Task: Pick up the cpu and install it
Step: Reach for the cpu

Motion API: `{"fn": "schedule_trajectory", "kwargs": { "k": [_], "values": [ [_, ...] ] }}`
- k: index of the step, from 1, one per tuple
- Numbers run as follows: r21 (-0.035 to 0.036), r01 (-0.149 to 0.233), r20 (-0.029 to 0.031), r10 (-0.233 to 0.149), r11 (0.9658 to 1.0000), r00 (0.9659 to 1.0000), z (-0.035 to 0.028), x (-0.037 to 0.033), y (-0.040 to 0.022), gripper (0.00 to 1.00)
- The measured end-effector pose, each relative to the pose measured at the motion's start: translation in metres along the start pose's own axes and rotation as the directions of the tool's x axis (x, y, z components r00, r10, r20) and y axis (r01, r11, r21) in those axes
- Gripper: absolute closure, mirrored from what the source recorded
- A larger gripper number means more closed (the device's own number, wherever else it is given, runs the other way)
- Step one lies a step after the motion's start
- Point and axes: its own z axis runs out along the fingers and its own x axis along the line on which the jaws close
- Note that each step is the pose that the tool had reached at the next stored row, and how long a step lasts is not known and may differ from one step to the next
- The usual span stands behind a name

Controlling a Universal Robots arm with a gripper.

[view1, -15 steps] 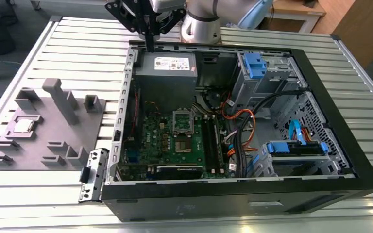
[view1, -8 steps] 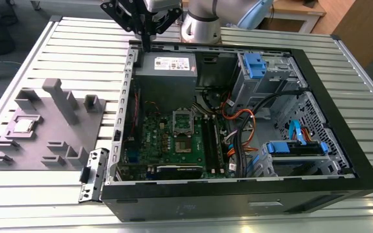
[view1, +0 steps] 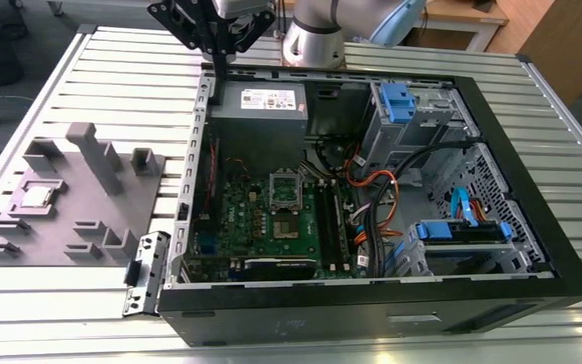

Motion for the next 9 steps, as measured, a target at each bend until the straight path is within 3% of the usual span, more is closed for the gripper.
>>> {"fn": "schedule_trajectory", "kwargs": {
  "k": [9],
  "values": [
    [-0.0003, 0.000, 0.0042, 0.000, 1.0000, 1.0000, -0.0004, 0.0106, -0.0008, 0.89]
  ]
}}
